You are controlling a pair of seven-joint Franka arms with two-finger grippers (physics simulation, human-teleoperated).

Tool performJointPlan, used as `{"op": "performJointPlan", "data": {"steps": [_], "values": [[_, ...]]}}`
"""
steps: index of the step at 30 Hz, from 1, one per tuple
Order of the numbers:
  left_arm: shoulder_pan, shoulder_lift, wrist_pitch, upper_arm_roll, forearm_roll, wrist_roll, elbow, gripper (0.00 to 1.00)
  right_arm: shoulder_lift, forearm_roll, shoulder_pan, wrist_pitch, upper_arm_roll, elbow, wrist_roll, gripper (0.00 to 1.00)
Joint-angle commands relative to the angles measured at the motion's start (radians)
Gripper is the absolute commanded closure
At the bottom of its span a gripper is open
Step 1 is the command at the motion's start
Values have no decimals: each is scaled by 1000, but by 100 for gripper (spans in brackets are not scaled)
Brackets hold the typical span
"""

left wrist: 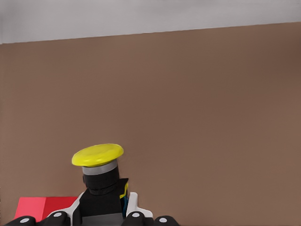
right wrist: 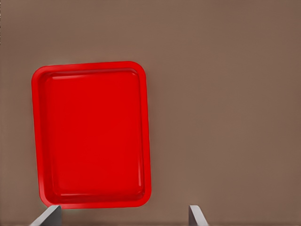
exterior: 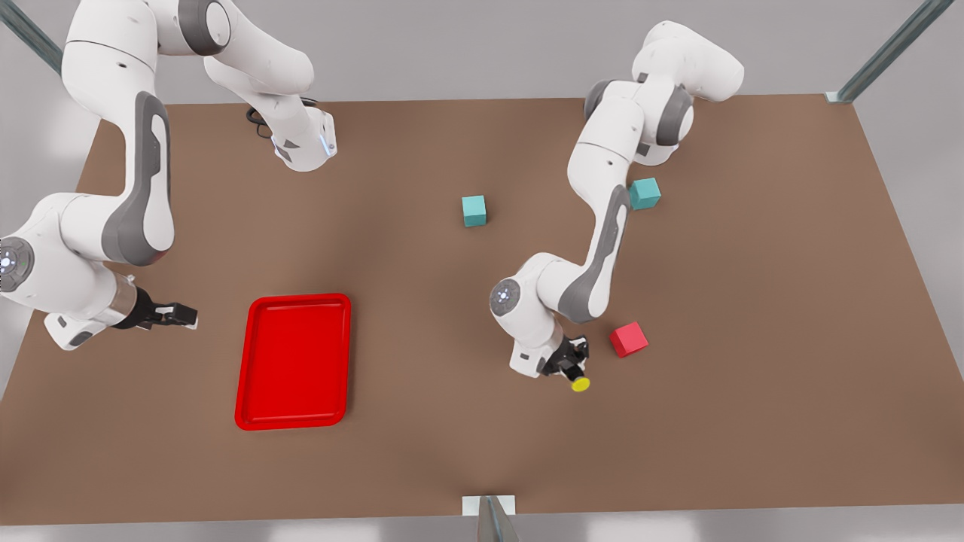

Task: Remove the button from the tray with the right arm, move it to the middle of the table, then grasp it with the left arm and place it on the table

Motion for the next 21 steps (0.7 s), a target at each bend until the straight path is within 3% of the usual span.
{"op": "performJointPlan", "data": {"steps": [1, 4, 8, 21], "values": [[-1, 12, 33, 0, 71, -764, 3, 61, 2, 0, 3, 2, 0, -1, -6, 0], [-14, 31, 102, -6, 73, -1059, -6, 61, 30, 0, 1, -2, 0, 16, -9, 0], [-55, 58, 107, 3, 110, -1169, -6, 61, 30, 0, 0, -4, 0, 16, -11, 0], [-106, 147, -104, 5, 335, -1350, -25, 61, 43, -3, 15, -9, 0, 14, -8, 0]]}}
